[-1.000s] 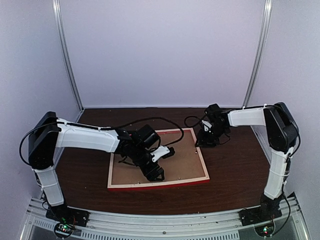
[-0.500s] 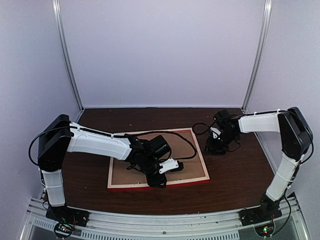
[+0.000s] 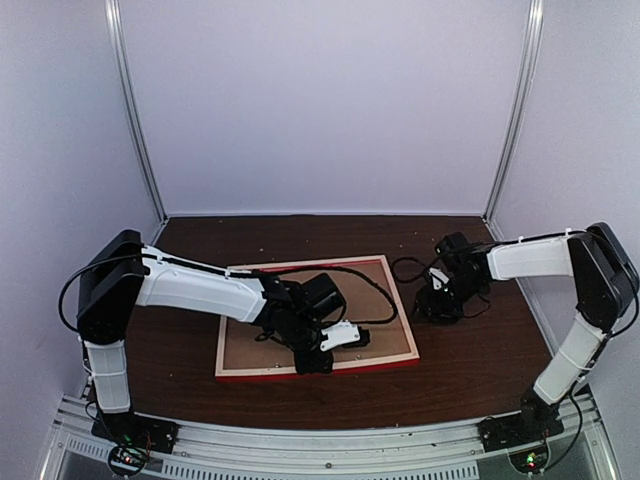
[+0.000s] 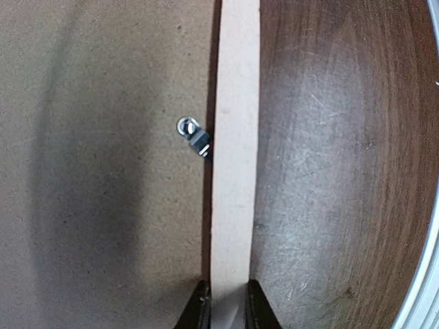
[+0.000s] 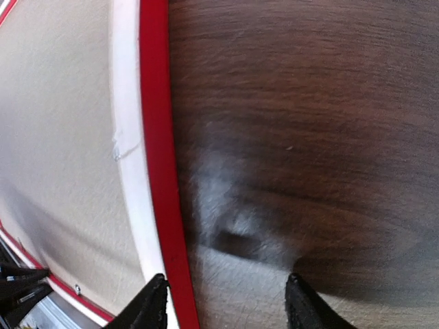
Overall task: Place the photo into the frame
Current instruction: Turn over the photo frame.
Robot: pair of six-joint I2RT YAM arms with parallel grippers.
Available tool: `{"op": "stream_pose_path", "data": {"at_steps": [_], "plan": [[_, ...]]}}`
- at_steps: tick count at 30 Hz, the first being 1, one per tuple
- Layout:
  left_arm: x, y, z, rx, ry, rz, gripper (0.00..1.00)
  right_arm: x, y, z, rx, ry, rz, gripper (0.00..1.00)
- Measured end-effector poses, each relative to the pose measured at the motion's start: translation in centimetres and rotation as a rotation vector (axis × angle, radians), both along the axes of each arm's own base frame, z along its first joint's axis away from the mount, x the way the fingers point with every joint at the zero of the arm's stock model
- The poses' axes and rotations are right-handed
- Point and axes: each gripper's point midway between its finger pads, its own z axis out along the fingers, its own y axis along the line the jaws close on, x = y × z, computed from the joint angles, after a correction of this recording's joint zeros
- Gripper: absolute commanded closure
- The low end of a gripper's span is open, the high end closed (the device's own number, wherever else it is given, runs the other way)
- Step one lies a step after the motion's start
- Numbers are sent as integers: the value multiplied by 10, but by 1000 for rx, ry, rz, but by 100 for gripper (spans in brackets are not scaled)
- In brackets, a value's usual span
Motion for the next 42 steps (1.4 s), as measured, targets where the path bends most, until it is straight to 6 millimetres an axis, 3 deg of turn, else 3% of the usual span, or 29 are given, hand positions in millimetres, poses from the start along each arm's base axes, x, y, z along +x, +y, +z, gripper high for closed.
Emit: {"op": "stream_pose_path", "data": {"at_steps": [3, 8, 15, 20, 23, 29, 34, 42], "plan": [[0, 0, 1, -3, -1, -2, 97, -5, 4, 6, 42, -5, -7, 29], [-1, -1, 7, -12, -3, -9, 98, -9, 14, 19, 135, -21, -11, 26], [4, -11, 32, -68, -26, -2, 97, -28, 24, 8, 239, 38, -23, 26], [7, -15, 42, -91, -35, 5, 93, -31, 34, 9, 338, 48, -46, 43], [6, -13, 41, -84, -31, 8, 90, -33, 41, 9, 405, 65, -56, 57], [6, -5, 34, -53, -29, 27, 82, -27, 52, 15, 502, 61, -49, 73], [8, 2, 23, -43, -32, 59, 63, -24, 58, 23, 542, 37, -26, 84], [17, 6, 29, -58, -103, 111, 34, -22, 60, 33, 544, 33, -16, 96]]}}
